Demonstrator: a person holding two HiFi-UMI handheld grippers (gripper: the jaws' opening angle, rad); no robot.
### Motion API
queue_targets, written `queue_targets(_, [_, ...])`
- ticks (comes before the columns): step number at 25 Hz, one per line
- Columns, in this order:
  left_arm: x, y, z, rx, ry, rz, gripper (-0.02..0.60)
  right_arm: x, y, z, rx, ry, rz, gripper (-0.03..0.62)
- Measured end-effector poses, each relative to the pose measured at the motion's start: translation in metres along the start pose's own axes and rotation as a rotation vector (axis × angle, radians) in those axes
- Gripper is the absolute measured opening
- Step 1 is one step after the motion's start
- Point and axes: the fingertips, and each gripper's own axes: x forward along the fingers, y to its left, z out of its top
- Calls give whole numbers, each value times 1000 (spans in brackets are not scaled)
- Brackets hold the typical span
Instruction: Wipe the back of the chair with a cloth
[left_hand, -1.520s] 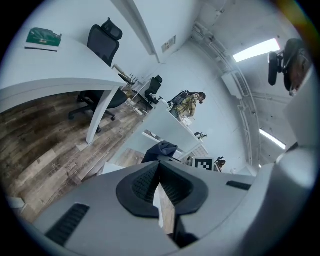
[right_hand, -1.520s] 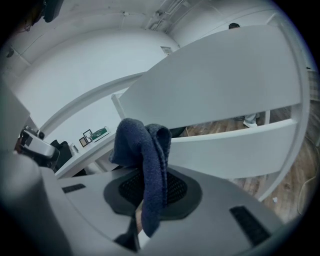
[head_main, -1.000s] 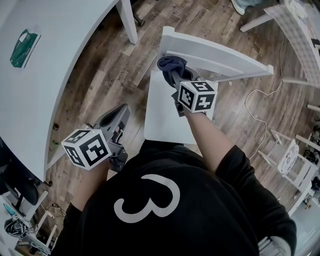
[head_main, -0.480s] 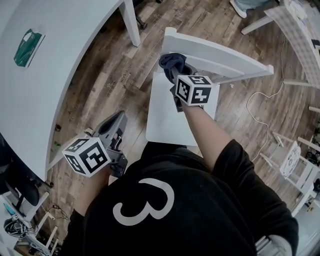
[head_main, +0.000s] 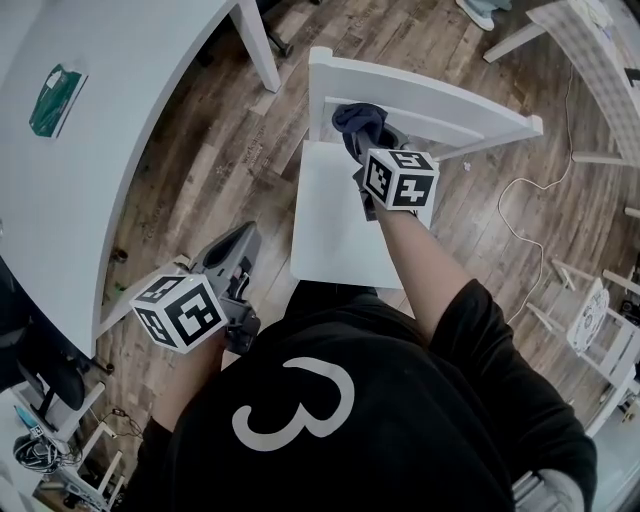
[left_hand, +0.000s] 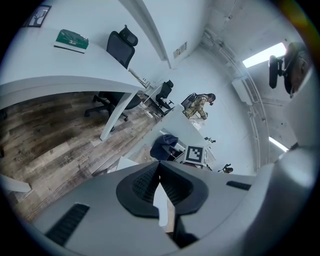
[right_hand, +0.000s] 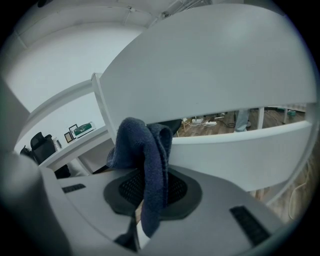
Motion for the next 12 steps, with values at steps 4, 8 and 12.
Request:
queue_targets(4, [8,-15,-3,17,6,-6,14,-15,-24,-2,14,-6,-20,51])
queue_targets(8, [18,-28,-11,25,24,-8,14,-29,-48,-4,36,-14,-46,52])
queue_targets(12, [34,-46,-23,28,48,-22,14,-45,-75,-5,47,-15,-65,52])
